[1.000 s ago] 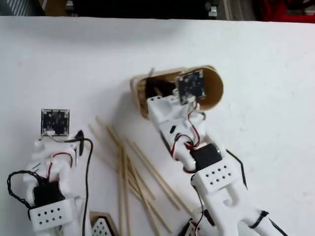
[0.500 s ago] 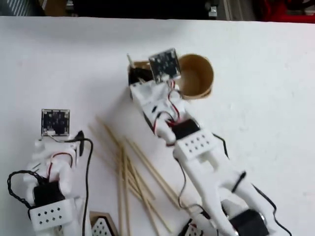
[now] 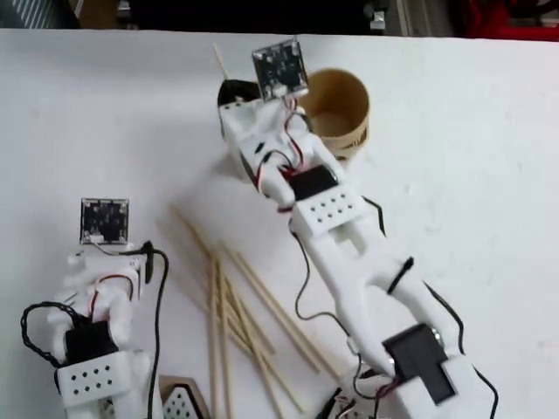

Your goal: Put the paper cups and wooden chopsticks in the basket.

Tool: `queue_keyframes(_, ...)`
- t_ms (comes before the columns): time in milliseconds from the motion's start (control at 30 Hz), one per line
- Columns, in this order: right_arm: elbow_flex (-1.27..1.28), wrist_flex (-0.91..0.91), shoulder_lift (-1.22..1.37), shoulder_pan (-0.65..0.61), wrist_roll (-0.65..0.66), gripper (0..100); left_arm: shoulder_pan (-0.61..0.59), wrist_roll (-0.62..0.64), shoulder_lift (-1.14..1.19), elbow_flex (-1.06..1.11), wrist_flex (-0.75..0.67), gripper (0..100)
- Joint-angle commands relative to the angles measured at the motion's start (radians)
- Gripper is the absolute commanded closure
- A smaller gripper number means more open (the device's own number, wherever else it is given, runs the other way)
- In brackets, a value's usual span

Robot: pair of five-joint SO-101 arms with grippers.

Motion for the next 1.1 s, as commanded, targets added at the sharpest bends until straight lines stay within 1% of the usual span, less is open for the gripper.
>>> queue_keyframes(0, -0.146, 0.131, 0.015, 0.002, 0.011, 98.1, 0.008, -0.011, -0.015, -0.006, -0.017, 76)
queue_keyframes(333, -0.331, 0.447, 0.015, 0.010, 0.011, 97.9, 0.008, -0.011, -0.015, -0.006, -0.020, 76)
queue_keyframes(400, -0.391, 0.536, 0.013, 0.010, 0.009, 95.4, 0.008, -0.011, -0.015, -0.006, -0.020, 76)
queue_keyframes(500, -0.511, 0.693, 0.013, 0.004, 0.003, 88.5, 0.008, -0.011, -0.015, -0.006, -0.020, 76)
queue_keyframes(567, -0.608, 0.802, 0.013, 0.002, 0.003, 86.5, 0.008, -0.011, -0.015, -0.006, -0.020, 76)
queue_keyframes(700, -0.832, 1.041, 0.002, 0.001, 0.006, 89.2, 0.008, -0.011, -0.015, -0.006, -0.020, 76)
queue_keyframes(833, -0.982, 1.276, -0.050, -0.028, 0.011, 92.3, 0.008, -0.011, -0.015, -0.008, -0.017, 76)
queue_keyframes(900, -1.005, 1.369, -0.081, -0.038, 0.012, 92.3, 0.008, -0.011, -0.015, -0.011, -0.014, 76)
queue_keyframes(1000, -1.002, 1.463, -0.117, -0.033, 0.012, 92.5, 0.013, -0.011, -0.015, -0.018, -0.014, 76)
queue_keyframes(1067, -0.968, 1.474, -0.140, -0.021, 0.011, 92.5, 0.013, -0.011, -0.012, -0.044, 0.011, 76)
